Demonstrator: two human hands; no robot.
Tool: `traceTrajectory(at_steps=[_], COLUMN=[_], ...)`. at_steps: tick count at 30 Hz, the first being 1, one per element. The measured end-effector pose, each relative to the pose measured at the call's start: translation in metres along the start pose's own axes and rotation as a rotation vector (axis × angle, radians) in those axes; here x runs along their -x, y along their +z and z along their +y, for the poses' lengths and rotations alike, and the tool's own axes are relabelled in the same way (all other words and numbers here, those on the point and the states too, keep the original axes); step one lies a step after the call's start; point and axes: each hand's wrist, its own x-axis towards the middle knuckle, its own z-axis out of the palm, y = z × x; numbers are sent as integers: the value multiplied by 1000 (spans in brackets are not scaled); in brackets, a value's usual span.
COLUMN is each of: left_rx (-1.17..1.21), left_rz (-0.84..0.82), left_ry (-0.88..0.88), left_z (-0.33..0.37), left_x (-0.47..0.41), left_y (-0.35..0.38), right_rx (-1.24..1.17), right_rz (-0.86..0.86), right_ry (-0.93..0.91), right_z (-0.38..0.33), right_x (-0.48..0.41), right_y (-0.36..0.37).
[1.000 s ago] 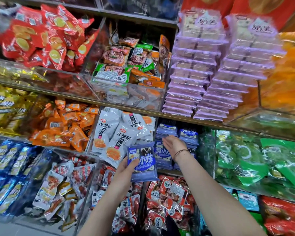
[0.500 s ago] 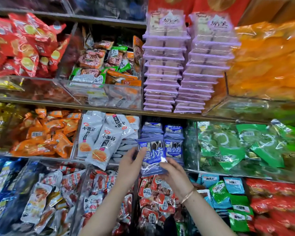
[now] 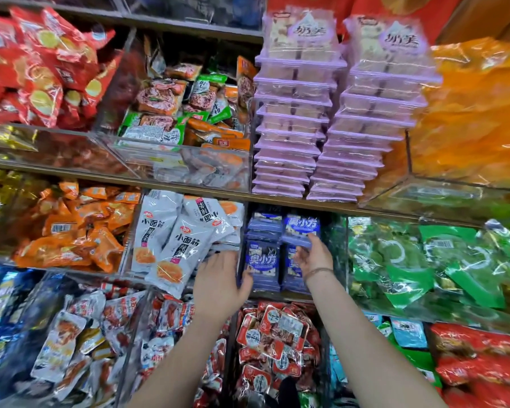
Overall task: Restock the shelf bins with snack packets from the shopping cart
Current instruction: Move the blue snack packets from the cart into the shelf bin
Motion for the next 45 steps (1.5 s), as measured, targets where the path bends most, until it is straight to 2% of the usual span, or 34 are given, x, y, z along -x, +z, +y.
traceTrajectory(at_steps=[3, 8, 16, 20, 26, 29, 32, 35, 37, 40, 45], left_rx=[-27, -45, -31, -22, -32, -46, -41, 44, 100, 207, 130], left_rz=[-7, 29, 47, 29, 16, -24, 18, 68, -44, -362, -815], left_ry=[11, 18, 8, 6, -2, -44, -60, -48, -42, -95, -172], left_z=[0, -1, -1, -1, 0, 5, 16, 34, 45, 55, 39], left_x=[1, 0, 1, 1, 2, 4, 21, 60, 95, 152, 219], left_y=[-1, 3, 4, 5, 5, -3, -16, -27, -27, -18, -2], right_rx=[-68, -180, -183, -270, -136, -47, 138, 496, 659, 759, 864], right_rz=[96, 104, 129, 160, 120, 12, -137, -301, -407, -482, -347], right_ry=[53, 171, 165, 173, 188, 165, 35, -190, -253, -202, -64], right_z=[1, 12, -4, -7, -8, -6, 0, 11, 25, 52, 106], right_x=[-15, -19, -32, -43, -25, -3, 23, 52, 70, 93, 115], right_y=[5, -1, 11, 18, 8, -7, -32, -71, -105, -159, -257])
